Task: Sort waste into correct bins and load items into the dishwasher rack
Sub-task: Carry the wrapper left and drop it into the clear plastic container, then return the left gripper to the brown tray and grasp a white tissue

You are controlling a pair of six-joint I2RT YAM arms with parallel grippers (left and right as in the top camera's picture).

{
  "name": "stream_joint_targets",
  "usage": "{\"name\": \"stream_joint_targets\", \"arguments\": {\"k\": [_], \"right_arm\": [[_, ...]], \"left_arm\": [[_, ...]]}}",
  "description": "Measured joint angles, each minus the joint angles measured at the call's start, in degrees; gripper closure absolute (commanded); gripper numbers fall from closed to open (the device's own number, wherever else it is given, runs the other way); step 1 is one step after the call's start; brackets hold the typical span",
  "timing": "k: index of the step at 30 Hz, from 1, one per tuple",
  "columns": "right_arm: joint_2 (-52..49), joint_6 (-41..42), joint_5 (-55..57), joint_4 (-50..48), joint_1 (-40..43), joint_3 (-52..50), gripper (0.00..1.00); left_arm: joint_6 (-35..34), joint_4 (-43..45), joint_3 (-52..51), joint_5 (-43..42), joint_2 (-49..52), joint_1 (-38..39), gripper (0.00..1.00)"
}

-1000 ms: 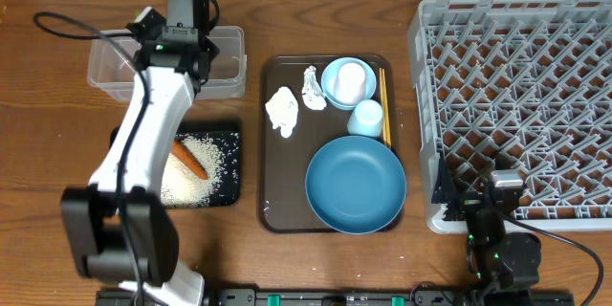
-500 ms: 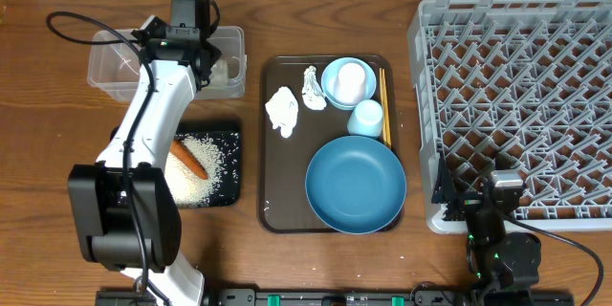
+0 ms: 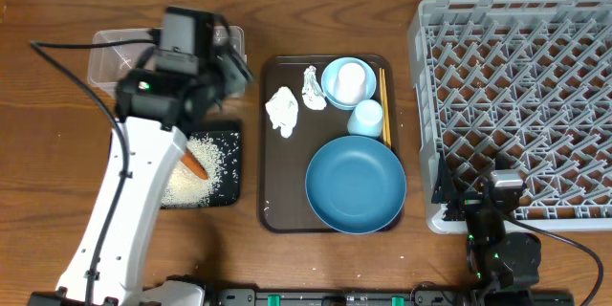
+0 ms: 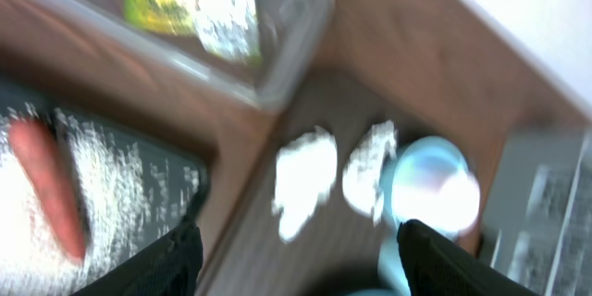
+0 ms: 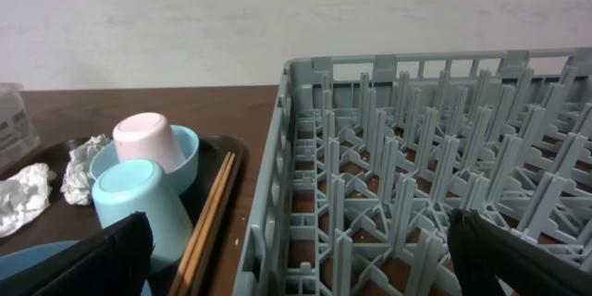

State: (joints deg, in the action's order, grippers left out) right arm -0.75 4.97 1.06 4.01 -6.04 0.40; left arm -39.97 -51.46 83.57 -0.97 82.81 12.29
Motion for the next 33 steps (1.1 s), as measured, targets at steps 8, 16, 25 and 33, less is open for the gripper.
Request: {"name": "stream_joint_targets", "arguments": {"k": [8,16,25,33], "right_arm": [[0.0,0.0,0.0,0.0,0.0,0.0,0.01],[0.0,0.0,0.0,0.0,0.0,0.0,0.01],[0.0,0.0,0.0,0.0,0.0,0.0,0.01],[0.0,0.0,0.0,0.0,0.0,0.0,0.01]], "left_arm": [[0.4,2.8,-6.3,-0.9,6.2,7.8,0.29],[-0.5,11.6,-8.5,-1.2,17.6,8.1,0.28],[-0.5,18.4,-8.5,0.5,27.0,8.1,0.29],[-0.5,19.0,-8.5,1.0,28.8,8.6,0.5]]}}
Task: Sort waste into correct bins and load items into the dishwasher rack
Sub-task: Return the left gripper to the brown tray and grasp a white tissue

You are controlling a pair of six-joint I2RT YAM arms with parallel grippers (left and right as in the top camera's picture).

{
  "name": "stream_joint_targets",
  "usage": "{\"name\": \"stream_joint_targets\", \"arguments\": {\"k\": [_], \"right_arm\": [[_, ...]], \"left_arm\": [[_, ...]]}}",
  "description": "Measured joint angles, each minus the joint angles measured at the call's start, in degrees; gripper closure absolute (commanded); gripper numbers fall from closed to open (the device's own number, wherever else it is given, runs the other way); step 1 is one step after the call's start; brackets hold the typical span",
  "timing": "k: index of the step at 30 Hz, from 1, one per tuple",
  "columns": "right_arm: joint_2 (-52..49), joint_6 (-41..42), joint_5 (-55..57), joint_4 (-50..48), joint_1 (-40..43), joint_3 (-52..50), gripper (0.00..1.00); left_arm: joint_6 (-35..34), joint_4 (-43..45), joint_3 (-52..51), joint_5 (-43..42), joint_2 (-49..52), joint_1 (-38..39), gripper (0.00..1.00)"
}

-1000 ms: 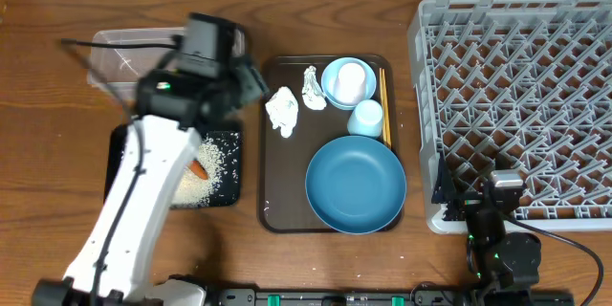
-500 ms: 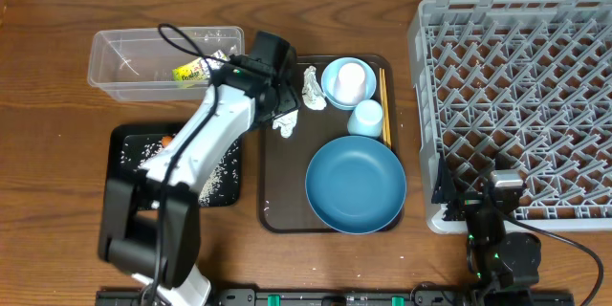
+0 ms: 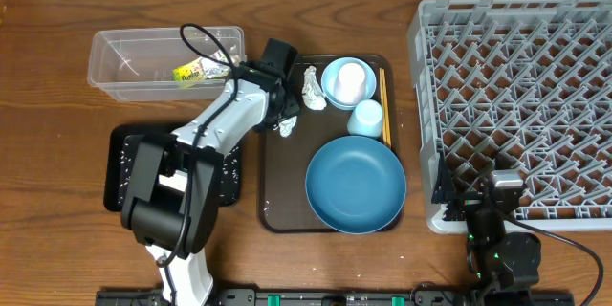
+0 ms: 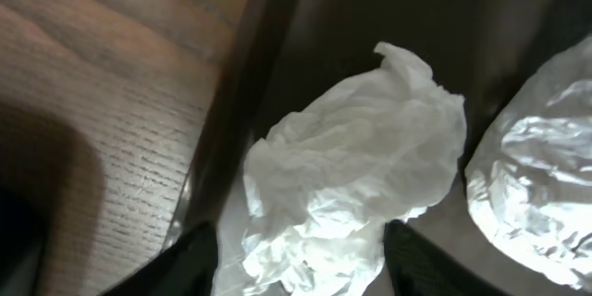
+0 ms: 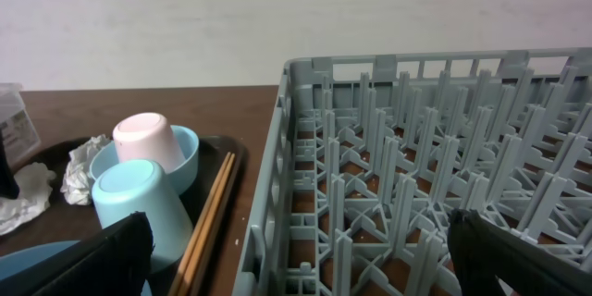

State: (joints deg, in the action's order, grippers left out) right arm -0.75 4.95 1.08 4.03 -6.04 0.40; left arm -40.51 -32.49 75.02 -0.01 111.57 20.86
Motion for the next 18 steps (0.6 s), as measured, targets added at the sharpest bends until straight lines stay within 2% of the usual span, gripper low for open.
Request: {"name": "stream_joint_targets", "arguments": {"k": [4,8,9,14,18], "right_arm": [[0.0,0.0,0.0,0.0,0.0,0.0,0.01],[0.0,0.0,0.0,0.0,0.0,0.0,0.01],[0.0,0.0,0.0,0.0,0.0,0.0,0.01],[0.0,0.0,0.0,0.0,0.0,0.0,0.01],[0.0,0.0,0.0,0.0,0.0,0.0,0.01]], "left_arm": [[0.3,0.0,0.0,0.1,0.0,1.2,0.61],[1.4,0.0,0.0,0.1,0.0,2.9,0.62],[1.6,0.0,0.0,0.0,0.0,3.3,0.62],[2.2,0.0,0.0,0.0,0.0,4.6,0.45],[2.4,-0.3,0.0,0.2,0.0,4.6,0.42]]}}
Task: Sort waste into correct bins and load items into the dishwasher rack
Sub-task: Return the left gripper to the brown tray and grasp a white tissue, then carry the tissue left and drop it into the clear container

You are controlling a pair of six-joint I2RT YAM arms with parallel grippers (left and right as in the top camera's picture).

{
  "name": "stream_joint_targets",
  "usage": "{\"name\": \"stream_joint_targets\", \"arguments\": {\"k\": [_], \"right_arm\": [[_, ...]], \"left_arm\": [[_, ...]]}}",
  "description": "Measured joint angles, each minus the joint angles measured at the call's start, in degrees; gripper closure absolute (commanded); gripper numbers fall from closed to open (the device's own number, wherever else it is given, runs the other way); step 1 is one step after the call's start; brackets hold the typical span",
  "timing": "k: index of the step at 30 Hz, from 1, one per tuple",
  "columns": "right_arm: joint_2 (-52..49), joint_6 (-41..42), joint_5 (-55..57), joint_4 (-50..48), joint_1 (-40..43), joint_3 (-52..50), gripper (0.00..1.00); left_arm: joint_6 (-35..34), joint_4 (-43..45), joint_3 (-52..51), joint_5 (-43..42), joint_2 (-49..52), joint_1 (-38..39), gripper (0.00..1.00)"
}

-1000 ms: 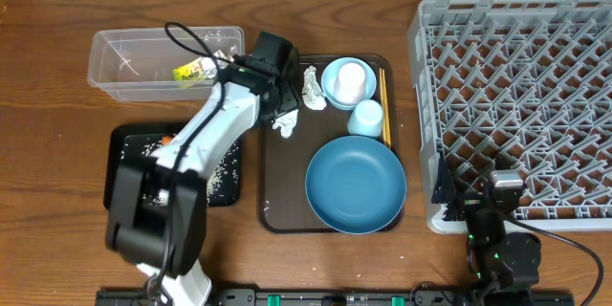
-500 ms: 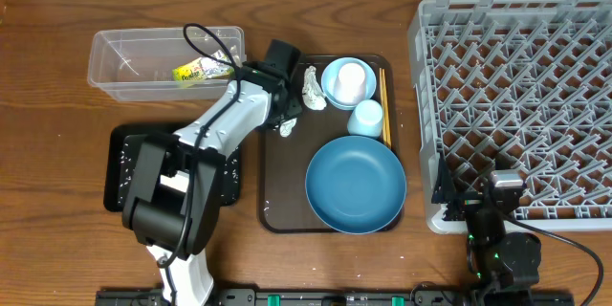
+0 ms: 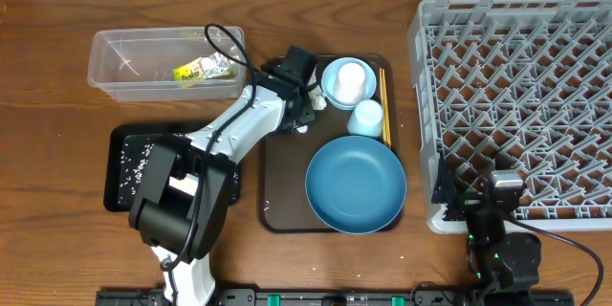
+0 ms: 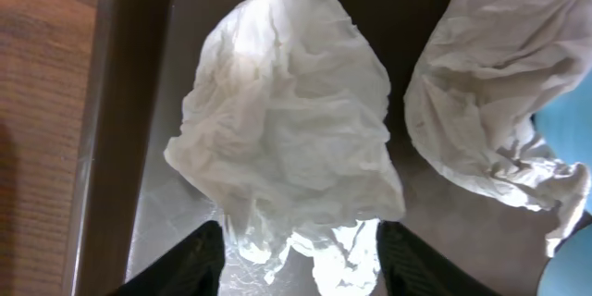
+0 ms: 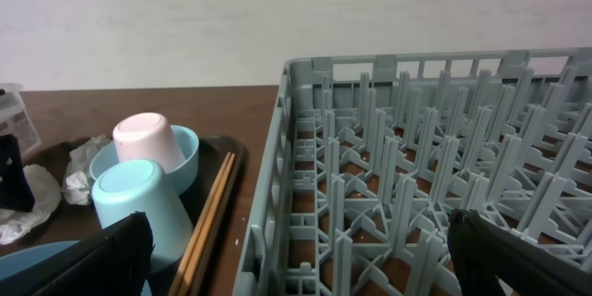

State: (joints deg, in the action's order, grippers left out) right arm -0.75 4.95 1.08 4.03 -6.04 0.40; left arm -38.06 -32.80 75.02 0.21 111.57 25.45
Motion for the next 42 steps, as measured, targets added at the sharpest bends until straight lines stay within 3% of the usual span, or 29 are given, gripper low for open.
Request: {"name": "stream_joint_targets", "arguments": {"k": [13,19,23,32,42], "right_arm": [[0.0,0.0,0.0,0.0,0.0,0.0,0.01],[0.0,0.0,0.0,0.0,0.0,0.0,0.01],[0.0,0.0,0.0,0.0,0.0,0.0,0.01],[0.0,0.0,0.0,0.0,0.0,0.0,0.01],[0.0,0.0,0.0,0.0,0.0,0.0,0.01]], "left_arm": [[0.0,2.7,-3.1,4.3,0.0,0.0,0.43],[0.0,4.2,-3.1,4.7,0.0,0.0,0.79],[0.2,4.3,-3.1,4.7,0.0,0.0,0.94],[0.4,2.8,-3.3,4.5,-2.3,0.0,0.94],[2.3,4.8,-3.3,7.8,-24.4,0.0,0.94]]}}
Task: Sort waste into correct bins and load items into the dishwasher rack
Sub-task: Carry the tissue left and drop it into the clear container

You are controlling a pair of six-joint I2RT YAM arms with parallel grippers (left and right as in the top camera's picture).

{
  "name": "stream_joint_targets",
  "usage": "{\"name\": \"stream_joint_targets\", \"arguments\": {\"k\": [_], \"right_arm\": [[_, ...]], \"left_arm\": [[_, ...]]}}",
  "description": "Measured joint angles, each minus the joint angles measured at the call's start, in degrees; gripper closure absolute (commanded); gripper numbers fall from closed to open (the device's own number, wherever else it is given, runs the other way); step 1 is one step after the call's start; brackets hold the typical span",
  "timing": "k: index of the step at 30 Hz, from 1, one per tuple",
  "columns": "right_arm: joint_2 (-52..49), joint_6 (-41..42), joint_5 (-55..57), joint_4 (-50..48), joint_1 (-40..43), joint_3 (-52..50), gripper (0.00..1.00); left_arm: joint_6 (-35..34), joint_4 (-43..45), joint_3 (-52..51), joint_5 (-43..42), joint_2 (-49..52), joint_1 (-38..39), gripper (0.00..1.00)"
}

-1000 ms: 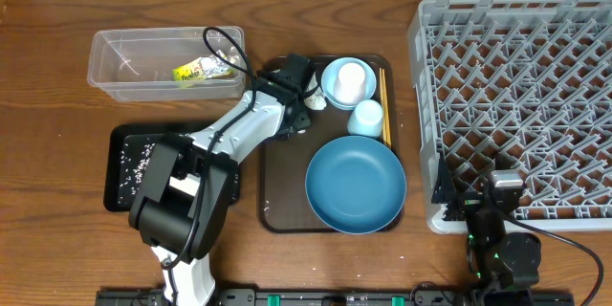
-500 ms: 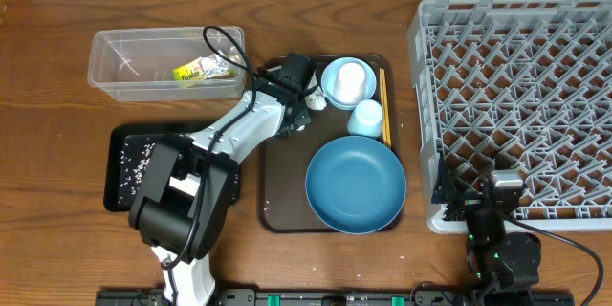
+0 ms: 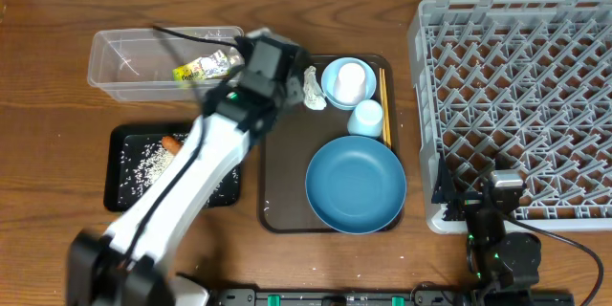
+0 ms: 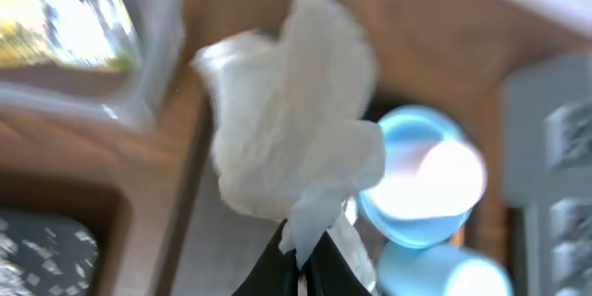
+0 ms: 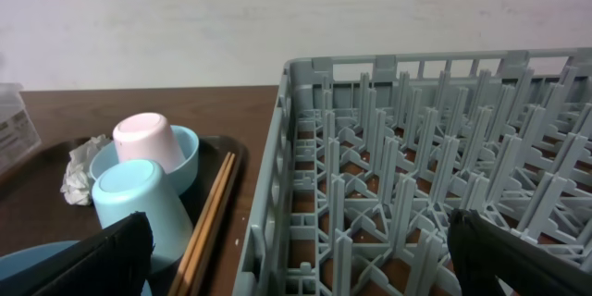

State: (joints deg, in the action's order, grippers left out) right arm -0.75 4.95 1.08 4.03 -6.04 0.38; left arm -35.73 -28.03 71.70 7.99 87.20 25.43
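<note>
My left gripper (image 3: 263, 62) is shut on a crumpled white tissue (image 4: 291, 148) and holds it up over the upper left corner of the brown tray (image 3: 282, 182), next to the clear bin (image 3: 124, 62). A yellow wrapper (image 3: 203, 69) lies in that bin. A second tissue (image 3: 313, 88) still lies on the tray beside the blue bowl (image 3: 330, 91). My right gripper (image 5: 296, 268) is open at the front left corner of the grey dishwasher rack (image 3: 516, 96). The left wrist view is blurred.
On the tray are a pink cup (image 3: 351, 78) upside down in the bowl, a light blue cup (image 3: 365, 117), chopsticks (image 3: 384, 105) and a large blue plate (image 3: 355, 183). A black tray (image 3: 129, 167) with rice and a carrot piece lies at the left.
The left gripper stood open, low around the left tissue on the tray. Now it is shut on that tissue, raised and further left, near the clear bin. The right arm has not moved.
The left gripper was first open above the black tray and clear bin. It then stood low and open at the left tissue on the brown tray, then straddling it. Now it holds the tissue off the tray. The right gripper stayed open by the rack throughout.
</note>
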Motion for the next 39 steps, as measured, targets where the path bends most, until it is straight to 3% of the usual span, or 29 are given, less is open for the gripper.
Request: {"name": "stream_joint_targets", "arguments": {"k": [9,14,22,24,27,28,32,39], "right_arm": [[0.0,0.0,0.0,0.0,0.0,0.0,0.01],[0.0,0.0,0.0,0.0,0.0,0.0,0.01],[0.0,0.0,0.0,0.0,0.0,0.0,0.01],[0.0,0.0,0.0,0.0,0.0,0.0,0.01],[0.0,0.0,0.0,0.0,0.0,0.0,0.01],[0.0,0.0,0.0,0.0,0.0,0.0,0.01],[0.0,0.0,0.0,0.0,0.0,0.0,0.01],[0.0,0.0,0.0,0.0,0.0,0.0,0.01]], "left_arm": [[-0.1,3.0,0.0,9.4,-3.1,-7.8,0.92],[-1.4,5.6,0.0,10.6,0.3,-15.4,0.92],[-6.0,9.5,0.0,10.8,9.4,-23.9,0.83],[-6.3,11.0,0.0,10.9,11.1,-24.5,0.67],[-6.7,11.6,0.0,10.8,12.5,-24.7,0.32],[-7.1,11.6,0.0,10.8,12.7,-24.7,0.27],[-6.3,11.4,0.0,8.4,12.2,-24.7,0.27],[-4.9,8.2,0.0,-6.6,2.6,-24.2,0.22]]}}
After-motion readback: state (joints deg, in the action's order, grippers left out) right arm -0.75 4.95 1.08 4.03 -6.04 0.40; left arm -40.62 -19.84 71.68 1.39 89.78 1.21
